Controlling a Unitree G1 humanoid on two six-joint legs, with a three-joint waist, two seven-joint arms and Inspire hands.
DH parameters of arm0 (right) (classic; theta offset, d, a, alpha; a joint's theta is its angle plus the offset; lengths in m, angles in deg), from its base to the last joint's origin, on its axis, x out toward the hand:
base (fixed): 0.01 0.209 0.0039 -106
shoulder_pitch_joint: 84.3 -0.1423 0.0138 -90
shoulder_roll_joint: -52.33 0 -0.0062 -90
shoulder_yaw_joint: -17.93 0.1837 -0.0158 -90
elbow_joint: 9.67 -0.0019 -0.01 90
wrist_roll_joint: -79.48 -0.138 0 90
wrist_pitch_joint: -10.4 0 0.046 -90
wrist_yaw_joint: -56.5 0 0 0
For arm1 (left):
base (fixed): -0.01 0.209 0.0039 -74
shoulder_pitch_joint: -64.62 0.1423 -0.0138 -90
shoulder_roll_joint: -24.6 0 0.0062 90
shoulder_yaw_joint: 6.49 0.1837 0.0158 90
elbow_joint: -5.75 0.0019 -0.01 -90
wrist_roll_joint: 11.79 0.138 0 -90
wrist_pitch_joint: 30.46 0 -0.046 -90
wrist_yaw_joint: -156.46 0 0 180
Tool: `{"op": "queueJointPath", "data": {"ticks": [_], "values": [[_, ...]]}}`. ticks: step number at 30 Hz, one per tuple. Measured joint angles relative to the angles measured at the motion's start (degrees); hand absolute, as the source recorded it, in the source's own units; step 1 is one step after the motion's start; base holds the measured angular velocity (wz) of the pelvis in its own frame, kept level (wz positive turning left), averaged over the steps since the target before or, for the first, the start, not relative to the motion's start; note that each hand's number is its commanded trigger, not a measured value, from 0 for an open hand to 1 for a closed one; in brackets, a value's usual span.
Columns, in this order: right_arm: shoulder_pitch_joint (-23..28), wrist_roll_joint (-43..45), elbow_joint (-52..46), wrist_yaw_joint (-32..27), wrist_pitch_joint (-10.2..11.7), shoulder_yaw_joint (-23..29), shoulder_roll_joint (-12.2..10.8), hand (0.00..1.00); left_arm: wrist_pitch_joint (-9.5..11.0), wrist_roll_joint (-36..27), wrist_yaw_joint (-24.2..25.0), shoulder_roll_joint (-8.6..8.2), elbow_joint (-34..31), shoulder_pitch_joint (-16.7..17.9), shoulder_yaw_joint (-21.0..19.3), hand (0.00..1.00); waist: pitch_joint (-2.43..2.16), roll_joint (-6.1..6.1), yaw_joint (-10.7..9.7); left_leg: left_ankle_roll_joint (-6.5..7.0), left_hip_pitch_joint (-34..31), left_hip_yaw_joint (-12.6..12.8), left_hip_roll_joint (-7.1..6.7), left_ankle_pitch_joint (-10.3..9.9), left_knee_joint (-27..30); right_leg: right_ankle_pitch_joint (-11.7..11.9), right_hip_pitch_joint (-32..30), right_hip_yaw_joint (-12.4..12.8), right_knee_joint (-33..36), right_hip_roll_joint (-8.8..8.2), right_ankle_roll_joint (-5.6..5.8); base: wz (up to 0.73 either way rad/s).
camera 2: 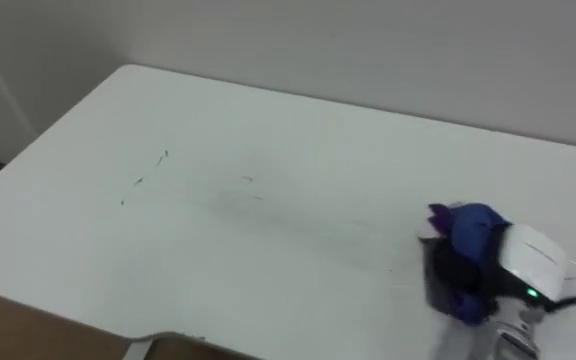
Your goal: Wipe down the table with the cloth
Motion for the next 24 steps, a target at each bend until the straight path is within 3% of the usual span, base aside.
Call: {"op": "queueJointPath", "data": {"ticks": [1,4,7,9,10,13,14,16,19,24], "values": [[-2.6,1.2,-1.0,2.3,0.4,-3.3,-1.5,1.00,0.0,-0.1,0.3,-0.16,0.0,-0.1,1.4,0.00,0.40,0.63,1.2,-0.16,-0.7,-0.5,0.39,-0.7,-0.5,0.1,-1.2,0.0,0.1,0.57,0.15,0.27],[-6.6,3.2,-1.0,7.1,2.8,-6.9,-4.7,1.00,-1.1,-1.0,1.5,-0.05,-0.1,1.5,3.0,0.00,0.48,1.00,4.7,0.04,-2.0,-2.6,-0.24,-0.9,-0.6,0.5,-2.0,-1.0,0.0,0.09,0.41,0.28],[-5.9,4.0,-0.6,7.7,4.7,-6.6,-4.2,1.00,-2.8,-1.0,3.1,0.12,-1.7,6.7,2.5,0.00,0.31,1.07,5.1,0.49,-2.6,-4.7,-0.90,-1.1,-0.2,0.0,-1.3,-2.7,-0.3,-0.86,0.95,0.38],[-2.4,3.8,0.1,4.9,7.4,-4.3,-3.9,1.00,-3.3,-0.9,4.0,0.04,-1.5,8.3,0.6,0.00,0.34,1.26,4.1,0.58,-2.1,-5.4,-1.14,-1.1,-0.1,-0.2,0.2,-3.7,-1.3,-1.17,1.36,0.35],[0.1,3.3,1.3,1.7,9.8,-2.6,-3.8,1.00,-3.2,-0.9,4.0,0.11,-1.0,8.9,-0.7,0.00,0.30,1.24,2.3,0.60,-1.4,-5.6,-1.39,-1.1,0.1,-0.3,2.1,-4.4,-2.4,-1.45,1.78,0.43],[9.0,2.9,1.5,-6.9,14.4,3.6,-1.5,1.00,-2.9,1.7,3.9,0.18,-0.5,8.7,-5.3,0.00,-0.06,0.96,-1.5,0.70,0.1,-5.4,-2.33,-1.1,0.1,-0.5,5.5,-4.4,-4.4,-2.08,2.71,0.33],[12.5,2.8,1.6,-10.3,15.2,7.1,-0.8,1.00,-2.7,2.6,3.6,0.21,-0.3,8.9,-7.3,0.00,-0.39,0.71,-2.7,0.72,0.4,-4.8,-2.64,-1.1,0.1,-0.4,6.1,-3.9,-5.1,-2.25,3.09,0.08],[16.9,2.5,2.5,-15.5,15.9,11.0,0.7,1.00,-2.2,2.9,2.6,0.46,-0.2,8.7,-8.5,0.00,-0.56,0.52,-4.1,1.19,1.3,-3.7,-2.90,-1.3,0.1,-0.2,6.9,-3.2,-5.6,-2.42,3.47,-0.16],[21.0,-0.8,7.1,-20.3,17.4,16.2,3.0,1.00,-0.9,3.1,2.4,1.29,-0.6,8.3,-10.3,0.00,-1.75,0.30,-5.8,2.35,2.4,-1.0,-2.93,-2.0,0.0,0.0,8.0,-2.3,-6.0,-2.46,3.98,-0.16],[21.0,-4.4,11.6,-20.7,16.0,18.7,4.6,1.00,-0.8,2.9,2.2,1.85,-1.8,8.3,-9.3,0.00,-1.92,-0.01,-6.8,3.28,3.9,-0.9,-2.93,-3.4,-0.1,0.5,9.0,-1.5,-6.0,-2.29,4.41,-0.10]]}}
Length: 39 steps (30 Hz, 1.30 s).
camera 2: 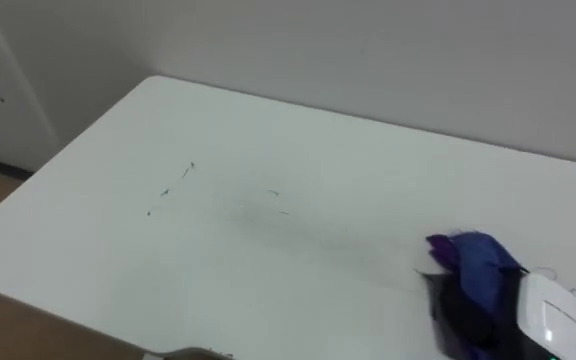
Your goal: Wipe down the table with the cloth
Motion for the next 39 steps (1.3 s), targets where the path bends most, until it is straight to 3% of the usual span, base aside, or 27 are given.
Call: {"op": "queueJointPath", "data": {"ticks": [3,7,8,11,12,15,19,21,22,23,25,26,29,30,31,32,33,35,36,38,39], "values": [[-1.5,-0.5,-0.1,1.1,-2.2,-1.2,0.0,1.00,-0.2,-0.1,-0.3,-0.15,0.5,-0.3,2.8,0.00,0.06,-0.12,0.8,0.11,0.2,0.3,0.04,-0.5,0.4,0.2,0.3,0.4,0.1,0.03,0.06,-0.10],[-5.2,-2.3,-3.5,5.9,-8.6,-4.0,-1.2,1.00,-0.4,-2.0,-1.2,-1.41,2.0,-0.3,6.2,0.00,0.14,0.32,3.3,0.14,0.0,-0.3,0.29,-0.5,0.2,1.4,-0.8,-0.1,0.5,0.45,-0.55,-0.36],[-7.7,-2.2,-4.2,7.8,-10.7,-5.2,-2.0,1.00,-0.7,-2.4,-1.2,-1.97,2.6,-0.9,7.0,0.00,0.48,0.58,4.3,0.19,0.0,-0.7,0.30,-0.5,0.2,1.7,-1.6,-0.3,1.2,0.55,-0.80,-0.51],[-13.0,-1.2,-7.1,13.4,-13.4,-11.4,-2.9,1.00,-0.8,-3.1,-1.0,-2.32,3.1,-1.7,8.6,0.00,1.35,0.74,6.7,0.21,-0.6,-1.8,0.29,-0.5,0.3,1.7,-3.3,-0.4,2.2,0.84,-1.26,-0.28],[-14.1,-0.6,-8.3,14.9,-13.6,-12.6,-3.1,1.00,-0.7,-2.9,-1.0,-2.33,3.1,-1.7,8.8,0.00,1.42,0.83,7.2,0.20,-1.0,-1.9,0.27,-0.5,0.3,1.7,-3.9,-0.3,2.2,0.87,-1.34,-0.16],[-18.9,3.3,-10.5,20.0,-12.8,-17.3,-4.8,1.00,-1.5,-2.9,-0.7,-2.24,2.4,-0.9,9.2,0.00,2.26,1.52,8.8,0.17,-2.1,-3.8,0.19,-0.5,0.3,1.7,-4.9,-0.6,2.1,1.23,-1.56,0.14],[-19.3,4.3,-10.5,19.7,-10.6,-17.7,-4.6,1.00,-3.7,-3.1,-0.4,-2.20,0.1,3.3,9.2,0.00,1.91,1.60,9.0,0.23,-2.8,-6.4,0.00,-0.4,0.6,0.7,-4.6,-3.3,1.9,0.78,-1.27,0.34],[-17.2,3.8,-9.3,16.9,-8.2,-16.7,-4.3,1.00,-4.0,-3.2,-0.4,-2.20,0.1,4.1,8.8,0.00,1.82,1.76,8.7,0.23,-2.7,-6.3,0.02,-0.4,1.3,0.6,-4.4,-3.4,3.0,0.59,-1.17,0.18],[-16.1,3.0,-7.9,14.6,-6.7,-16.2,-4.3,1.00,-3.8,-3.2,-0.4,-2.19,0.0,4.3,8.3,0.00,1.81,2.10,7.5,0.23,-2.3,-6.2,-0.06,-0.4,1.5,0.4,-3.9,-3.8,3.6,0.24,-0.89,0.31],[-15.0,2.1,-6.0,12.0,-5.1,-15.4,-4.2,1.00,-3.6,-3.1,-0.4,-2.10,0.1,4.1,7.7,0.00,1.93,1.24,6.1,0.23,-1.7,-5.6,-0.45,-0.4,1.6,-0.2,-3.6,-3.8,4.8,-0.50,-0.14,0.34],[-13.2,0.2,-3.3,8.5,-2.9,-12.2,-4.2,1.00,-2.8,-2.7,-0.3,-1.98,0.3,2.9,7.3,0.00,1.88,1.26,4.4,0.38,-1.2,-3.4,-1.28,-0.5,2.3,-1.1,-3.8,-3.5,7.2,-2.00,0.75,0.17],[-11.5,-0.3,-2.8,6.7,-2.7,-9.4,-4.2,1.00,-2.1,-2.0,-0.4,-1.97,0.3,2.2,6.1,0.00,1.62,1.00,3.9,0.85,-1.4,-1.6,-1.84,-0.8,3.3,-1.5,-4.9,-3.7,10.0,-3.22,1.14,-0.04],[-9.1,-0.8,0.1,2.8,-2.6,-5.0,-3.2,1.00,0.0,-1.7,-0.9,-1.66,0.3,0.0,2.3,0.00,1.31,1.16,2.1,2.49,-0.7,2.3,-2.45,-1.8,4.6,-1.2,-7.6,-3.1,15.9,-5.15,0.81,-0.31],[-8.8,-1.0,0.8,2.3,-2.7,-4.8,-2.9,1.00,0.3,-1.7,-1.2,-1.42,0.3,-0.1,2.0,0.00,0.97,1.66,2.0,2.94,-0.7,2.6,-2.27,-2.1,4.9,-0.9,-7.6,-3.3,16.0,-5.35,0.69,-0.65],[-8.6,-1.2,1.4,2.0,-2.8,-4.8,-1.9,1.00,0.9,-1.8,-1.6,-1.07,0.4,-0.2,1.8,0.00,0.87,1.82,1.8,4.32,-0.8,2.7,-2.23,-3.2,5.5,-0.6,-8.0,-3.8,16.1,-5.60,0.78,-0.70],[-8.7,-1.6,1.4,1.9,-3.4,-5.0,-0.9,1.00,1.0,-2.5,-2.0,-1.12,0.4,-0.8,1.7,0.00,0.44,2.79,1.7,4.60,-1.1,3.2,-1.81,-5.1,5.8,-0.4,-8.7,-5.0,17.3,-6.17,0.82,-0.67],[-9.0,-1.8,1.7,1.9,-4.0,-5.3,-0.9,1.00,1.0,-2.8,-2.0,-1.05,0.5,-1.4,1.7,0.00,0.56,2.63,1.8,4.80,-1.5,4.0,-1.82,-5.3,6.5,-0.3,-9.2,-5.6,18.3,-6.88,0.79,-0.46],[-10.1,-2.4,2.0,2.0,-7.1,-5.8,-1.3,1.00,1.2,-3.1,-2.1,-1.10,0.6,-4.2,3.4,0.00,0.50,3.12,2.4,5.43,-1.9,6.7,-0.91,-6.0,8.2,-0.3,-10.8,-6.9,25.2,-9.95,-0.24,-0.27],[-10.7,-2.8,2.2,2.0,-7.9,-6.0,-1.6,1.00,1.4,-3.6,-2.2,-1.10,0.9,-5.0,4.1,0.00,0.58,3.35,3.0,5.35,-2.0,7.6,-0.40,-6.1,8.5,-0.5,-10.9,-6.7,26.2,-10.75,-0.15,-0.34],[-14.7,-3.7,2.8,3.1,-12.4,-8.8,-4.0,1.00,2.3,-5.5,-2.4,-0.27,3.8,-9.0,6.5,0.00,0.87,3.45,6.3,4.65,-4.3,8.9,1.85,-6.6,10.9,-0.6,-11.6,-5.2,25.3,-13.29,0.47,-0.58],[-16.1,-3.7,2.8,3.8,-13.0,-9.9,-4.7,1.00,2.3,-5.6,-2.4,-0.07,4.5,-10.0,6.8,0.00,1.11,3.23,7.0,4.41,-5.3,8.5,2.39,-6.7,11.9,-0.6,-11.7,-4.9,24.1,-13.70,0.72,-0.73]]}}
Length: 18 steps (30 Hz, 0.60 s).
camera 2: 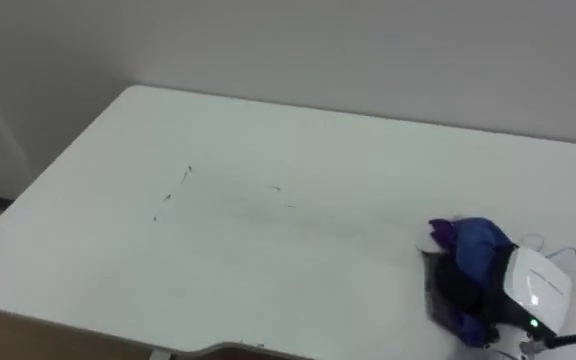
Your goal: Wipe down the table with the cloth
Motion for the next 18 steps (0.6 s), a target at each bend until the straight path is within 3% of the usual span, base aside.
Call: {"op": "queueJointPath", "data": {"ticks": [1,2,3,5,6,7,8,9,10,11,12,14,15,17,18], "values": [[-3.5,0.5,-0.1,1.8,-0.9,-2.0,-0.9,1.00,0.0,-0.1,-0.1,0.22,1.4,-2.2,0.3,0.00,0.59,-0.59,1.9,-0.30,-2.3,-2.6,0.52,-0.2,1.6,0.1,-0.1,0.1,-3.1,-0.94,0.26,-0.71],[-7.4,2.6,-0.5,4.2,-1.1,-4.3,-2.9,1.00,0.0,-0.4,-0.3,0.39,2.3,-3.7,1.3,0.00,1.03,-1.48,2.8,-0.74,-5.1,-6.2,0.62,0.0,2.9,1.0,0.4,-0.1,-7.9,-1.36,1.58,-0.64],[-9.2,3.6,-1.3,5.5,-1.3,-5.8,-3.5,1.00,0.0,-0.8,-0.2,0.55,2.4,-4.4,1.5,0.00,1.28,-1.93,3.1,-1.12,-6.5,-8.0,0.62,0.2,3.5,1.8,0.8,-0.6,-11.0,-1.36,2.07,-0.37],[-15.7,6.5,-3.2,9.2,0.6,-11.7,-4.6,1.00,0.3,-0.9,-0.2,0.64,2.7,-7.7,4.1,0.00,1.58,-3.48,5.4,-3.19,-11.8,-16.3,0.87,1.0,4.9,6.0,3.3,-3.5,-21.1,0.13,2.83,-0.07],[-17.1,6.8,-3.6,9.9,1.3,-12.2,-4.7,1.00,0.6,-0.9,-0.2,0.66,3.2,-8.6,4.7,0.00,1.62,-3.96,6.1,-3.83,-12.9,-18.2,0.87,1.2,5.0,6.9,3.5,-4.4,-22.5,0.79,2.87,0.00],[-20.1,6.9,-3.6,10.5,2.6,-13.2,-4.7,1.00,1.2,-0.7,-0.1,0.72,3.6,-9.2,4.8,0.00,1.62,-5.10,7.7,-5.36,-14.6,-20.2,0.95,1.7,5.1,9.4,3.7,-4.6,-23.4,1.97,2.57,0.13],[-22.2,6.8,-2.9,10.5,3.4,-13.0,-4.2,1.00,1.5,-0.6,-0.2,0.56,3.9,-9.1,4.7,0.00,1.55,-5.86,8.4,-6.81,-15.3,-21.1,1.05,2.2,5.3,8.6,5.1,-5.9,-23.7,2.58,4.90,0.23],[-22.9,6.8,-2.5,10.5,3.5,-12.8,-3.7,1.00,1.5,-0.6,-0.1,0.24,3.9,-8.3,4.7,0.00,1.72,-5.14,8.4,-7.45,-15.2,-21.4,1.41,2.5,5.4,7.5,5.6,-6.3,-23.3,3.18,5.71,0.55],[-22.3,6.6,-2.2,10.5,3.6,-11.7,-2.2,1.00,1.6,-0.9,0.5,0.10,3.5,-6.0,4.7,0.00,1.62,-4.01,7.8,-9.03,-14.8,-21.7,2.37,3.6,4.9,5.2,6.5,-7.3,-21.9,4.00,5.19,0.75],[-20.9,6.4,-1.5,10.6,3.8,-10.4,0.1,1.00,1.8,-1.5,0.7,0.53,2.7,-3.9,4.3,0.00,1.48,-4.02,7.1,-10.04,-14.3,-20.9,2.87,5.0,3.5,2.0,6.5,-7.8,-19.5,3.91,4.90,0.82],[-19.8,6.4,-1.3,10.6,4.2,-9.3,1.5,1.00,1.7,-1.4,0.7,0.63,2.4,-2.6,3.5,0.00,1.41,-4.21,6.7,-10.48,-14.1,-19.9,3.10,5.6,2.7,0.4,6.5,-7.8,-18.4,3.81,4.81,0.74],[-14.4,4.7,-0.1,9.9,5.2,-3.6,7.0,1.00,0.8,-1.3,1.1,0.70,2.5,1.7,1.7,0.00,1.40,-4.72,4.8,-11.81,-13.9,-18.0,4.04,8.8,0.2,-4.0,5.9,-8.2,-14.4,3.84,4.09,0.60],[-13.1,4.2,0.3,9.2,5.5,-2.1,7.8,1.00,0.6,-1.3,1.4,0.65,2.5,2.9,1.3,0.00,1.41,-4.90,4.0,-11.81,-13.6,-17.6,4.11,10.0,-0.6,-4.6,6.0,-8.2,-13.9,3.87,3.73,0.40],[-7.5,1.9,1.8,7.1,6.3,4.0,9.3,1.00,0.0,-1.2,2.2,0.37,2.5,5.8,-0.7,0.00,1.15,-6.09,0.9,-11.63,-13.2,-15.5,5.13,15.6,-2.7,-5.5,6.2,-9.1,-13.1,4.81,2.11,0.26],[-6.2,1.6,1.9,6.8,6.5,5.4,9.3,1.00,0.0,-1.2,2.2,0.38,2.6,6.0,-1.5,0.00,1.06,-6.58,0.1,-11.54,-13.2,-14.4,5.48,16.7,-3.0,-5.8,6.2,-9.2,-13.1,5.08,1.63,0.15]]}}
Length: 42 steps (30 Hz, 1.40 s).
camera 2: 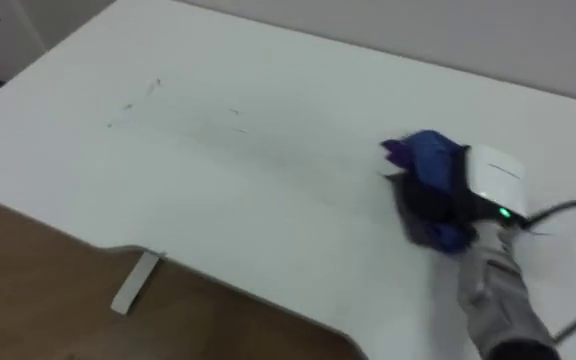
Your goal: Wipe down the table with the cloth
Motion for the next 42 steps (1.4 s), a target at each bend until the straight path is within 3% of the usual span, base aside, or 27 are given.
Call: {"op": "queueJointPath", "data": {"ticks": [1,2,4,6,7,8,11,15,16,18,21,24,26,27,28,32,36,37,40,42], "values": [[2.1,-0.6,1.0,-0.8,0.8,2.3,0.3,1.00,0.1,-0.1,0.0,-0.02,0.4,0.4,-1.4,0.00,-0.28,-0.45,-1.4,0.38,0.0,3.0,1.27,1.6,-0.1,-0.5,0.3,-0.4,-0.1,1.03,-0.83,0.00],[4.3,-1.4,1.3,-1.2,0.8,4.3,0.8,1.00,0.4,-0.1,0.0,-0.03,0.7,0.5,-2.1,0.00,-0.62,-0.13,-2.5,0.37,0.1,5.2,2.38,2.4,-0.1,-0.9,0.4,-0.7,0.0,2.02,-1.68,0.00],[6.9,-3.3,3.0,-1.7,0.8,6.9,1.4,1.00,1.1,0.2,0.0,-0.12,0.7,0.5,-2.9,0.00,-0.94,-0.54,-4.6,0.39,0.7,6.3,2.33,2.3,0.1,-1.3,1.4,-1.5,-0.3,2.77,-2.33,0.10],[9.7,-4.6,3.1,-1.7,0.7,9.5,1.7,1.00,1.3,0.2,0.0,-0.11,0.4,0.1,-3.2,0.00,-1.12,-0.09,-5.9,0.94,1.9,8.7,1.95,1.3,1.0,-1.6,2.7,-1.8,-1.1,3.16,-2.95,0.00],[10.9,-4.5,3.0,-1.8,1.1,11.4,1.9,1.00,1.6,0.3,0.0,-0.29,0.4,0.1,-4.0,0.00,-1.03,0.06,-6.2,1.25,2.2,8.9,1.71,-0.1,2.0,-2.1,3.6,-1.8,-2.6,3.71,-3.30,-0.15],[12.4,-4.7,2.8,-2.2,1.4,13.0,1.9,1.00,1.6,0.2,0.0,-0.30,0.3,0.1,-4.1,0.00,-1.13,1.09,-6.9,1.52,2.4,8.9,1.18,-1.7,3.1,-1.9,4.2,-1.5,-3.0,4.27,-3.31,-0.11],[13.3,-4.6,2.0,-2.9,1.4,14.8,1.9,1.00,1.6,-0.4,0.0,-0.28,-0.7,1.6,-4.1,0.00,-1.04,2.80,-7.1,2.10,4.6,8.0,-0.82,-5.4,3.0,-1.4,4.4,0.6,-3.0,4.68,-2.96,-0.24],[13.6,-3.9,-0.3,-3.7,0.7,14.2,1.7,1.00,1.8,-3.1,0.0,-0.29,-1.5,3.5,-4.0,0.00,-0.93,4.25,-5.9,1.88,8.2,8.4,-2.28,-5.7,-1.1,-0.5,4.2,3.6,-3.2,3.97,-1.90,-0.40],[13.6,-4.0,-1.7,-3.9,-0.7,13.8,1.6,1.00,1.8,-4.3,0.0,-0.34,-1.8,3.5,-3.9,0.00,-0.88,4.33,-5.7,2.06,8.6,8.5,-2.87,-5.8,-2.0,-0.2,3.9,4.0,-3.2,3.52,-1.47,-0.15],[13.2,-3.8,-3.5,-3.8,-2.2,11.6,0.8,1.00,1.8,-5.1,0.0,-0.33,-2.5,3.3,-3.8,0.00,-0.83,4.32,-5.2,2.39,8.7,8.6,-3.27,-5.9,-2.1,0.7,3.7,4.8,-4.1,3.40,-1.19,-0.21],[13.0,-1.4,-9.6,-3.2,-4.7,5.6,-2.3,1.00,1.5,-6.1,-0.3,-0.32,-2.6,0.8,-2.2,0.00,-0.56,3.90,-4.3,2.91,8.3,8.5,-3.93,-6.2,-2.3,1.7,3.2,5.3,-4.4,3.04,-0.80,-0.07],[9.1,3.9,-15.1,1.2,-6.2,-4.3,-4.7,1.00,1.3,-5.9,-0.3,-0.35,-4.0,-1.4,1.8,0.00,-0.53,3.79,-2.3,3.06,7.1,7.1,-4.44,-6.2,-2.7,2.6,1.8,5.9,-5.0,3.14,-0.74,-0.06],[3.9,8.9,-17.1,6.0,-6.1,-12.8,-5.1,1.00,1.2,-4.7,0.0,-0.35,-5.1,-2.0,4.0,0.00,-0.38,3.68,-0.3,3.32,6.6,6.0,-4.91,-6.2,-2.7,2.9,2.1,5.4,-5.2,3.03,-0.48,0.16],[2.4,10.0,-17.2,6.8,-6.0,-14.1,-5.4,1.00,1.0,-4.6,0.2,-0.30,-5.1,-2.3,4.0,0.00,-0.19,3.95,0.2,3.38,6.5,5.3,-5.07,-6.3,-2.7,2.9,2.2,5.2,-5.3,3.03,-0.47,0.36],[-0.2,11.7,-17.5,7.9,-5.8,-16.2,-5.7,1.00,0.5,-4.5,0.6,-0.05,-5.1,-2.8,4.0,0.00,0.35,3.59,0.7,3.43,6.2,3.8,-5.50,-6.2,-2.8,2.9,3.0,4.5,-6.1,3.07,-0.41,0.58],[-2.9,12.2,-16.8,9.3,-5.0,-16.9,-5.8,1.00,-2.1,-4.5,2.1,0.25,-4.9,-0.5,3.8,0.00,0.22,3.09,2.5,3.83,5.6,0.9,-7.04,-6.0,-3.9,3.2,4.9,4.6,-8.8,3.08,0.18,0.45],[-0.8,10.3,-14.6,8.0,-4.1,-15.8,-5.5,1.00,-3.1,-4.4,2.4,0.25,-4.9,1.9,3.4,0.00,0.03,3.24,0.7,3.88,5.7,0.0,-7.53,-6.0,-3.8,3.3,6.7,3.5,-9.8,3.04,0.27,0.30],[0.9,9.4,-14.1,7.0,-2.8,-14.9,-5.4,1.00,-2.9,-4.4,2.4,0.24,-4.9,2.4,2.8,0.00,-0.25,3.24,0.5,3.88,5.9,0.1,-7.64,-6.0,-3.9,3.3,7.3,3.4,-10.3,3.05,0.28,0.13],[5.0,9.2,-12.9,3.7,0.0,-11.2,-5.3,1.00,-0.9,-4.4,2.1,0.21,-4.9,3.3,1.1,0.00,-0.47,3.13,-0.2,3.88,7.9,0.0,-8.03,-6.0,-4.9,3.4,9.7,2.5,-11.7,3.00,0.60,0.09],[7.6,9.1,-11.5,1.4,1.3,-8.6,-4.8,1.00,-0.4,-4.0,1.7,0.25,-4.9,4.0,-0.3,0.00,-1.06,2.50,-1.4,3.89,8.7,-1.1,-8.46,-6.0,-5.3,3.5,11.1,1.2,-12.3,2.88,0.74,0.23]]}}
